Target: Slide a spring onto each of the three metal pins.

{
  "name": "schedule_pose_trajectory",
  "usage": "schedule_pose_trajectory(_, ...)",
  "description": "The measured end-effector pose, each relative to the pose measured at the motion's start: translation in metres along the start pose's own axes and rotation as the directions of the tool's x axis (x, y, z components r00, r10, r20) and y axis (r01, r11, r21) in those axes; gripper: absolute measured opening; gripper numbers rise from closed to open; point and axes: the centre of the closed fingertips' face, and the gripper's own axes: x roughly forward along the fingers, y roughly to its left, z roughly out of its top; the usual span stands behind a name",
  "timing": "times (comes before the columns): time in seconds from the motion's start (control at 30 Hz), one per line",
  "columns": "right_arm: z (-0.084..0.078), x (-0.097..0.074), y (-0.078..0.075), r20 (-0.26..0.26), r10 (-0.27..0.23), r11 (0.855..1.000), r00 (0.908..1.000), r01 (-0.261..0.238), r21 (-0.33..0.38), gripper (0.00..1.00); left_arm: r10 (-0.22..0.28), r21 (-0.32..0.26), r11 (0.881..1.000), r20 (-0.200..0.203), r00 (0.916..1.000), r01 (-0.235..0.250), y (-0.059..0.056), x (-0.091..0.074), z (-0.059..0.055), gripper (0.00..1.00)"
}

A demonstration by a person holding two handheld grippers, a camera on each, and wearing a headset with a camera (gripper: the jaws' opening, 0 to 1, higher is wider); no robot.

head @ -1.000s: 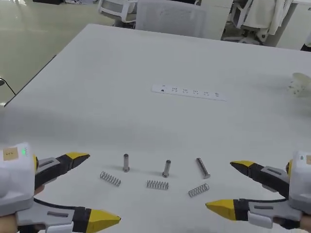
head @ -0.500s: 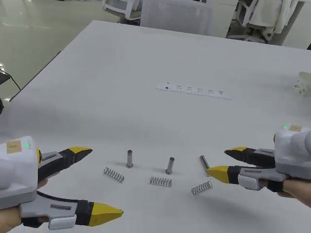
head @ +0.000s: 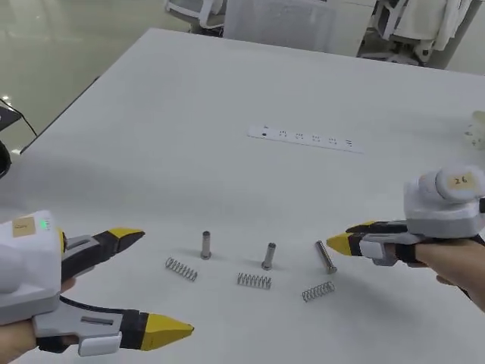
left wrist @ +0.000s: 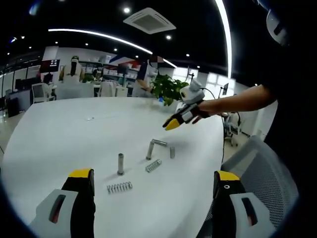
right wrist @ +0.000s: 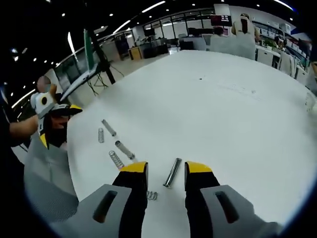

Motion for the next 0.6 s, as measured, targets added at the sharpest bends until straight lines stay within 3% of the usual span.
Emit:
schedule_pose_trajectory(0.07,0.001,0.003,-0.004,-0.006,-0.018,0.998,0.9998,0.018,0.052,0.20,0.001,0.000,1.000,-0.002,1.0000,-0.001,0.000,0.000,-0.001,0.97)
schedule_pose_trajectory(0.2,0.004,0.010,-0.005,-0.005,-0.017,0.996,0.9998,0.018,0.092,0.18,0.004,-0.003,1.000,0.000,1.0000,-0.004,0.000,-0.001,-0.001,0.97)
schedule_pose_trajectory(0.6,-0.016,0.034,-0.010,-0.120,-0.054,0.996,0.9913,0.063,0.069,0.18,0.010,-0.004,1.000,-0.002,0.9999,-0.010,0.003,-0.002,-0.001,0.97)
